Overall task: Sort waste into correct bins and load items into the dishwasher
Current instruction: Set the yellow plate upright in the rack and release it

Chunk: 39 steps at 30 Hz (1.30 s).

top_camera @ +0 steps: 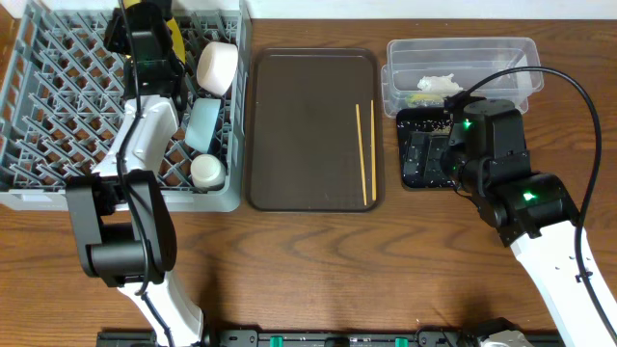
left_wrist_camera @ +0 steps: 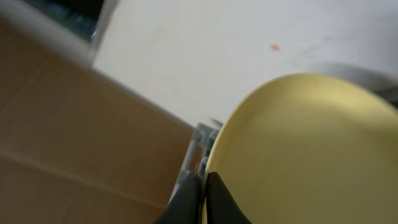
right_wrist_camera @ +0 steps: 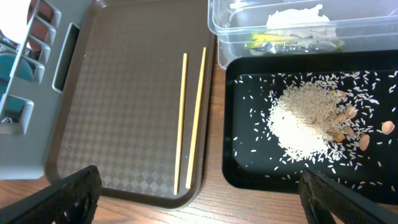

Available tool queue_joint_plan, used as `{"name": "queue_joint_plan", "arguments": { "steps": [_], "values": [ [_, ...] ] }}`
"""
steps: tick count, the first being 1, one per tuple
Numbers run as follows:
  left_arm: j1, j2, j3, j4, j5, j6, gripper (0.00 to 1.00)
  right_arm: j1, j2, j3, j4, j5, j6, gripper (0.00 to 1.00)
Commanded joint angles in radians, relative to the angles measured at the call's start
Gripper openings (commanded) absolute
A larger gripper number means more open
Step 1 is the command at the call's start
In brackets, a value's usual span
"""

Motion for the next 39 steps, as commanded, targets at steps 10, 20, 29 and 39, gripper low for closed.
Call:
{"name": "queue_joint_plan", "arguments": {
  "steps": [10, 20, 29, 39],
  "values": [
    [-0.008, 0.015, -0.002, -0.010, 0.076, 0.027, 0.17, -0.005, 0.002, 0.006, 0.002, 0.014, 0.003, 0.99],
    [-0.006, 0.014, -0.002, -0.146, 0.082, -0.214, 0.32, -0.005, 0.002, 0.006, 0.002, 0.014, 0.003, 0.99],
    [0.013, -0.129, 0.023, -0.139, 0.079, -0.497, 0.36, -0.005, 0.002, 0.006, 0.002, 0.014, 0.003, 0.99],
    [-0.183, -0.408, 0.023, -0.716, 0.407, -0.885, 0.42, -0.005, 0.002, 0.006, 0.002, 0.014, 0.003, 0.99]
  ]
}}
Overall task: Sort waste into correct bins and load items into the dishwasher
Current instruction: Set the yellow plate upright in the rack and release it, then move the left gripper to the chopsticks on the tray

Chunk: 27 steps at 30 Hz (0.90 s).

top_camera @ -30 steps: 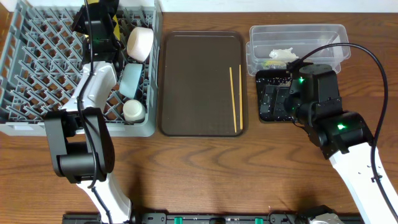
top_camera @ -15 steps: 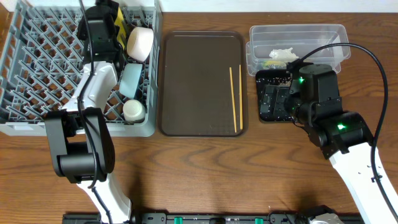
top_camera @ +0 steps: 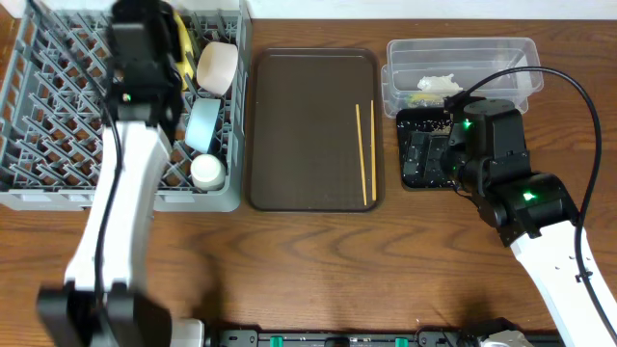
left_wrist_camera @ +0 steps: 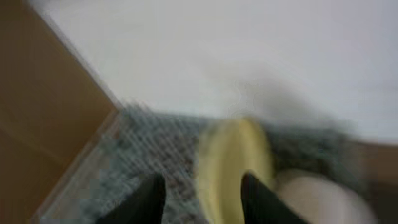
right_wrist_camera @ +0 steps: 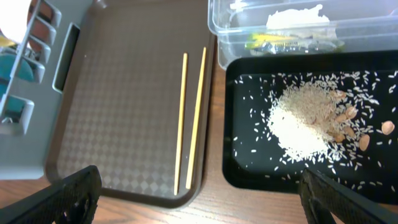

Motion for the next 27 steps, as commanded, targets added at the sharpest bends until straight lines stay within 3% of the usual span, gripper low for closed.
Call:
{"name": "queue_joint_plan", "arguments": {
  "steps": [1, 4, 7, 17, 27],
  "values": [
    [-0.081, -0.006, 0.004, -0.131, 0.248, -0.236, 0.41, -0.005, 0.002, 0.006, 0.002, 0.014, 0.003, 0.99],
    [-0.156, 0.037, -0.025, -0.182, 0.384, -0.349, 0.41, -0.005, 0.002, 0.006, 0.002, 0.014, 0.003, 0.99],
    [-0.227, 0.114, -0.036, -0.184, 0.413, -0.409, 0.42, -0.005, 0.002, 0.006, 0.002, 0.014, 0.003, 0.99],
    [-0.456, 0.388, -0.035, -0.154, 0.323, -0.529, 0.42, -0.005, 0.002, 0.006, 0.002, 0.014, 0.003, 0.99],
    [-0.553, 0.519, -0.035, -0.085, 0.251, -0.588, 0.43, -0.005, 0.002, 0.006, 0.002, 0.014, 0.003, 0.99]
  ]
}}
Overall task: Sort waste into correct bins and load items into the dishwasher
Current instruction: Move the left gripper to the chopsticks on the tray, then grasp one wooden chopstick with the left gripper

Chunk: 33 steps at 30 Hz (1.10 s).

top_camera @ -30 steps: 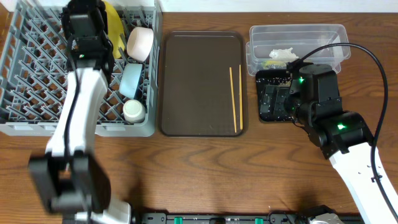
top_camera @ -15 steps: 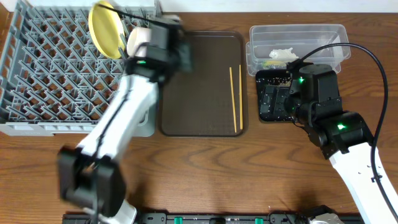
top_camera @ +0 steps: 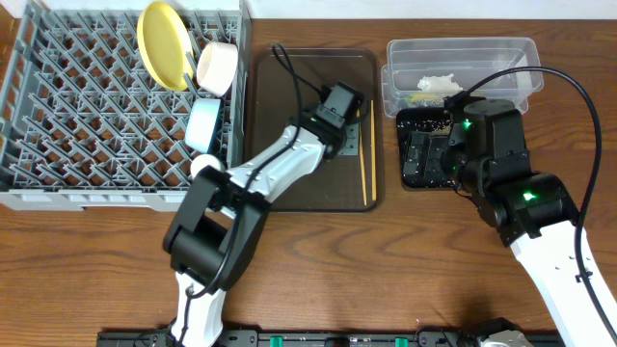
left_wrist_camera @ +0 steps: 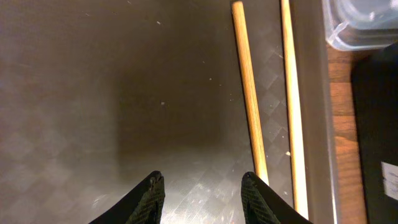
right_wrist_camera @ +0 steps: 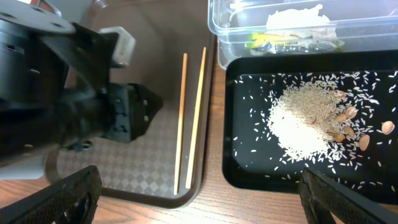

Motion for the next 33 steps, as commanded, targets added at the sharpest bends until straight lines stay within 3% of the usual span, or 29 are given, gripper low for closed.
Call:
{"name": "queue_joint_plan", "arguments": {
  "steps": [1, 21, 28, 33],
  "values": [
    [-0.025, 0.015, -0.006, 0.017, -0.073, -0.024, 0.46, -0.005, 0.002, 0.006, 0.002, 0.014, 0.003, 0.99],
    [-0.092, 0.115, -0.006, 0.072, -0.215, -0.091, 0.45, -0.005, 0.002, 0.006, 0.002, 0.014, 0.003, 0.99],
    [-0.093, 0.115, -0.006, 0.055, -0.239, -0.090, 0.08, -0.005, 0.002, 0.006, 0.002, 0.014, 0.003, 0.99],
    [-0.092, 0.111, -0.006, 0.049, -0.245, -0.067, 0.08, -0.005, 0.002, 0.006, 0.002, 0.014, 0.003, 0.99]
  ]
}}
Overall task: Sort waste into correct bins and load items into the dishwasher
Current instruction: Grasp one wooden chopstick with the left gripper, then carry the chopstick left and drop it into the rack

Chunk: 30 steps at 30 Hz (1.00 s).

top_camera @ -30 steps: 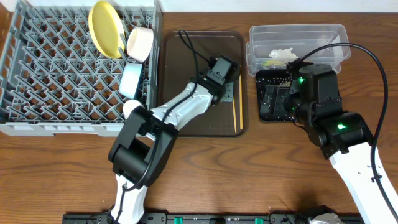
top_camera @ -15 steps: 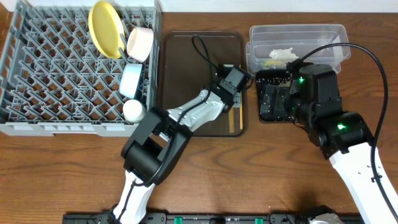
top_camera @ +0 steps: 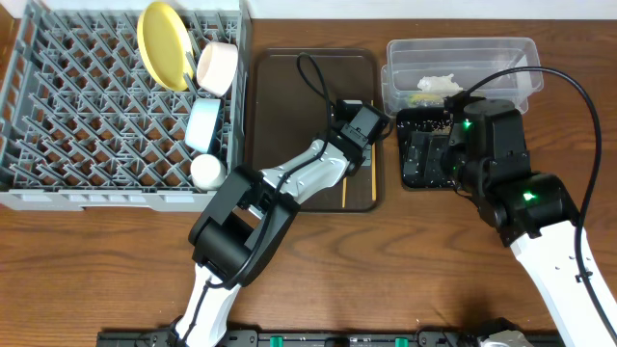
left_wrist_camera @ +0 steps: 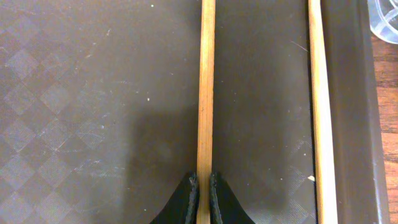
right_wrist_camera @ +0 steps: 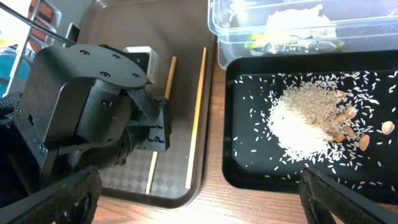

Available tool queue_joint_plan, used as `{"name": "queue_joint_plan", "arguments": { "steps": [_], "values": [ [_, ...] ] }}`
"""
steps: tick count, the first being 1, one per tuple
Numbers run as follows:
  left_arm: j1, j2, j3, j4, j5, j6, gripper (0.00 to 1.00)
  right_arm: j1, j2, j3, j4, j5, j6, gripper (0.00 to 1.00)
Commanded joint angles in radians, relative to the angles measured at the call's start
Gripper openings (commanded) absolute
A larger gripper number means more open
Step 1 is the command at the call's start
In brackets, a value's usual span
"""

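Two wooden chopsticks lie on the brown tray (top_camera: 299, 106). My left gripper (left_wrist_camera: 202, 182) is shut on the left chopstick (left_wrist_camera: 207, 87) at its near end, low over the tray's right half; overhead it shows as the left gripper (top_camera: 359, 135). The other chopstick (left_wrist_camera: 316, 93) lies free by the tray's right rim. My right gripper (right_wrist_camera: 199, 202) hangs open and holds nothing, above the seam between the tray and the black bin of rice and nuts (right_wrist_camera: 298, 118). The yellow plate (top_camera: 162, 43) stands in the grey dish rack (top_camera: 87, 116).
The rack also holds a cream cup (top_camera: 217, 66), a pale blue cup (top_camera: 204, 125) and a small white cup (top_camera: 207, 171). A clear bin (top_camera: 463, 58) with paper and wrapper waste stands behind the black bin. The left arm's cable loops over the tray.
My left gripper, open over the tray just left of the chopsticks, has shut on the left chopstick. That chopstick now lies further left and slanted. The right arm has not moved.
My left gripper was shut on the yellow plate at the back of the rack. Then it was open with the plate standing in the rack. Then it was open over the tray beside the chopsticks, and now it grips one. My right gripper stayed open throughout.
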Motion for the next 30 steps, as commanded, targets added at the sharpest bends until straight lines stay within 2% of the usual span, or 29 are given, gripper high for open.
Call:
{"name": "queue_joint_plan", "arguments": {
  "steps": [1, 9, 16, 19, 23, 28, 30],
  "values": [
    [0.004, 0.020, -0.005, -0.014, -0.024, 0.033, 0.08, -0.005, 0.002, 0.006, 0.002, 0.014, 0.003, 0.99],
    [0.074, -0.175, 0.028, -0.125, -0.024, 0.225, 0.08, -0.005, 0.002, 0.006, 0.002, 0.014, 0.003, 0.99],
    [0.237, -0.459, 0.028, -0.207, -0.024, 0.338, 0.08, -0.005, 0.002, 0.006, 0.002, 0.014, 0.003, 0.99],
    [0.335, -0.546, 0.028, -0.235, -0.024, 0.430, 0.08, -0.005, 0.002, 0.006, 0.002, 0.014, 0.003, 0.99],
    [0.461, -0.571, 0.028, -0.263, -0.037, 0.607, 0.08, -0.005, 0.002, 0.006, 0.002, 0.014, 0.003, 0.99],
    [0.622, -0.529, 0.013, -0.291, -0.045, 0.641, 0.08, -0.005, 0.002, 0.006, 0.002, 0.014, 0.003, 0.99],
    [0.680, -0.497, 0.011, -0.290, -0.045, 0.692, 0.08, -0.005, 0.002, 0.006, 0.002, 0.014, 0.003, 0.99]
  ]
}}
